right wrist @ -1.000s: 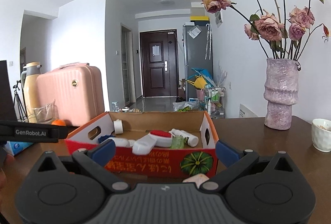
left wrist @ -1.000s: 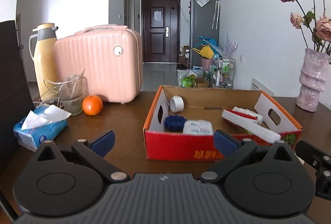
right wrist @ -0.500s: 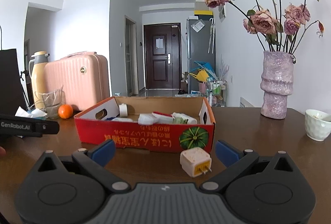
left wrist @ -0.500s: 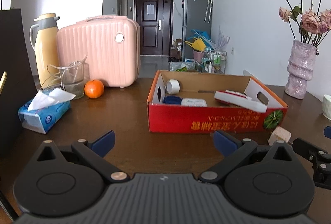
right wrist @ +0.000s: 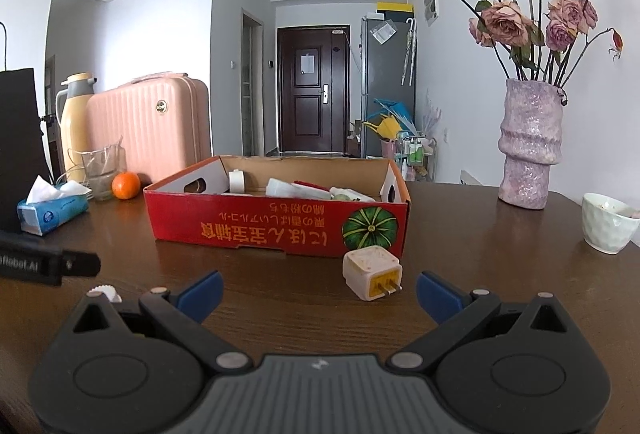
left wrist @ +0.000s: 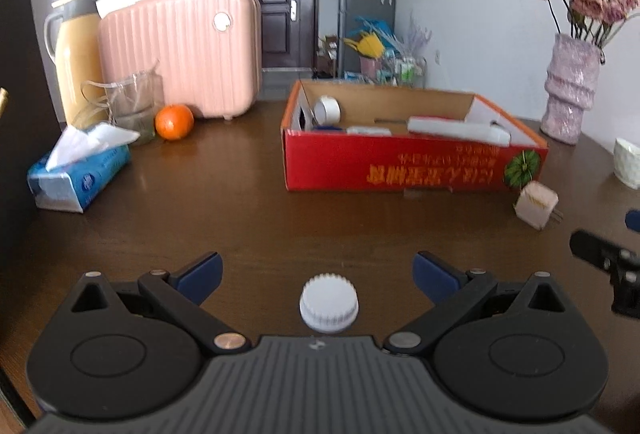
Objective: Organize rigid objects
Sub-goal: 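Close the left gripper on the white ridged cap while the right approaches the white plug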
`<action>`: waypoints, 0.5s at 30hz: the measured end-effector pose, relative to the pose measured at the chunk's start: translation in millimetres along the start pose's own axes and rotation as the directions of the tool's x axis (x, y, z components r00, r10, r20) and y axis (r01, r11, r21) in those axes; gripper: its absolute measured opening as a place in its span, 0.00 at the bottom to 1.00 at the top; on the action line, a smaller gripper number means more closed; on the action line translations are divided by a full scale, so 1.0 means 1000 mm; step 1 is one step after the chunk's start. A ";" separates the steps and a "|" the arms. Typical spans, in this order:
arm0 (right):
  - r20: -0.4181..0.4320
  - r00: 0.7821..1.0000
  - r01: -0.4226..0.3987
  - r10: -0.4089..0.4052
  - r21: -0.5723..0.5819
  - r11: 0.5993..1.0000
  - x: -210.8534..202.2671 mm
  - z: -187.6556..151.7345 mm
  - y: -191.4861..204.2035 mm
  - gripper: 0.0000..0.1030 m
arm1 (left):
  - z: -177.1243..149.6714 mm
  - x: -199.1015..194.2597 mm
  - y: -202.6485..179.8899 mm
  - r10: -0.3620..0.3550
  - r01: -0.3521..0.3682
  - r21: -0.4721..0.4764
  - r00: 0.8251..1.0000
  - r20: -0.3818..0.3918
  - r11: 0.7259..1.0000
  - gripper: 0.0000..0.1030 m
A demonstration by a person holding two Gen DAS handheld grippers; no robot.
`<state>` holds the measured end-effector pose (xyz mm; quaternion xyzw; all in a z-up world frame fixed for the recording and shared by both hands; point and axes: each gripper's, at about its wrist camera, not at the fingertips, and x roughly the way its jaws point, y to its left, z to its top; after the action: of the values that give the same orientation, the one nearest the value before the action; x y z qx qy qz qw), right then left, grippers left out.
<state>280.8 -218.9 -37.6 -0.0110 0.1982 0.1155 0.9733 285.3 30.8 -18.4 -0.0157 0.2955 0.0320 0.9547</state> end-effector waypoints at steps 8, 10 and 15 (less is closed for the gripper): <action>-0.006 1.000 0.000 0.000 0.002 1.000 0.001 0.000 0.000 1.00 | -0.006 0.018 -0.001 -0.005 0.005 -0.004 0.998 -0.069 1.000 1.00; -0.007 1.000 0.001 -0.001 0.002 1.000 0.001 -0.001 -0.001 1.00 | -0.008 0.022 -0.002 0.006 -0.006 0.005 0.997 -0.076 1.000 1.00; -0.012 1.000 0.002 -0.002 0.004 1.000 0.002 -0.001 -0.001 1.00 | -0.011 0.032 -0.005 0.024 -0.022 0.020 0.995 -0.096 1.000 0.94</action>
<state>282.8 -219.1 -39.0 -0.0101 0.2043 0.1143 0.9722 306.1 27.4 -45.3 -0.0045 0.3417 0.0393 0.9390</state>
